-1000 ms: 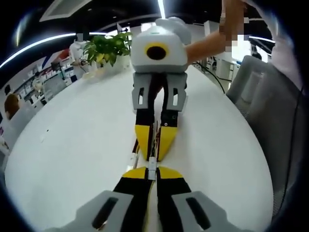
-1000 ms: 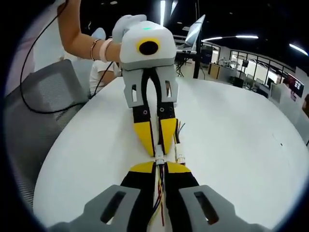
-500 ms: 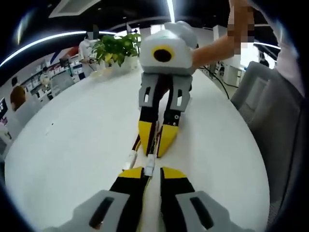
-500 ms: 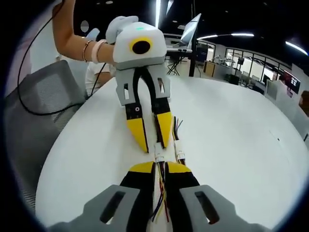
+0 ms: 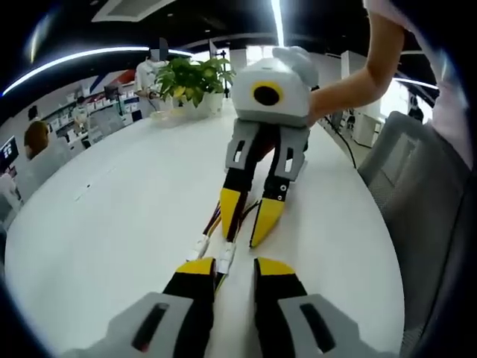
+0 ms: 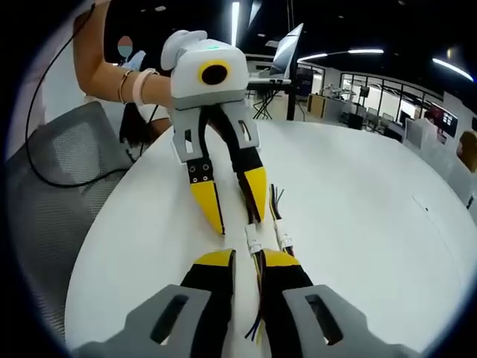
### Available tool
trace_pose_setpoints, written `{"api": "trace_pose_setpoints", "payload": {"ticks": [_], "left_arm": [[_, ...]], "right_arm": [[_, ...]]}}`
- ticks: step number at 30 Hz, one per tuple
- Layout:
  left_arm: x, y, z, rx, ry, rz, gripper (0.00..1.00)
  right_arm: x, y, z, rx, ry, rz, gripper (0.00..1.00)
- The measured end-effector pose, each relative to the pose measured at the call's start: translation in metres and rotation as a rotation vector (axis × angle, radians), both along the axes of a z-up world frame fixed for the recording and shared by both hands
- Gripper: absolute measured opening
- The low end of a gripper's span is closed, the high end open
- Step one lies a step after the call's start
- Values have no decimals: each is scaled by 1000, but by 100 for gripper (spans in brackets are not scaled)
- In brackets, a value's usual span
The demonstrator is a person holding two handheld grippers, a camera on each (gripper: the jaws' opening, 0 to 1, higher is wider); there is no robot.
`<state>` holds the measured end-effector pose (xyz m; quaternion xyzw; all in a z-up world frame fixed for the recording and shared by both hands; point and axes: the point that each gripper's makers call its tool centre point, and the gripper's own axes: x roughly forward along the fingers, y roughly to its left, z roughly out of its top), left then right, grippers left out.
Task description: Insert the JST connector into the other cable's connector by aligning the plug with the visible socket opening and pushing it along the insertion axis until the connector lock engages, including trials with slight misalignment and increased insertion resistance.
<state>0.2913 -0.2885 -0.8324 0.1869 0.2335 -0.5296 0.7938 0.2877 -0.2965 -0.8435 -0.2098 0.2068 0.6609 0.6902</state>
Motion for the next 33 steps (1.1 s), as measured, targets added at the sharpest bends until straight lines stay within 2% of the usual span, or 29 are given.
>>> {"api": "trace_pose_setpoints", "payload": {"ticks": [10, 13, 19, 25, 33], "left_arm": [[-5, 5, 3, -18, 31, 43, 19], [-11, 4, 6, -49, 64, 50, 20], [-7, 8, 20, -109, 43, 115, 22], [-13, 11, 18, -87, 53, 128, 24], [-21, 11, 20, -100, 56, 151, 30]], "right_arm": [[-1, -5, 8, 12, 3, -51, 16], [1, -7, 9, 14, 7, -69, 18], [2, -9, 11, 9, 13, -89, 20], [4, -11, 12, 19, 36, -118, 24], [2, -15, 19, 40, 52, -161, 28]]}}
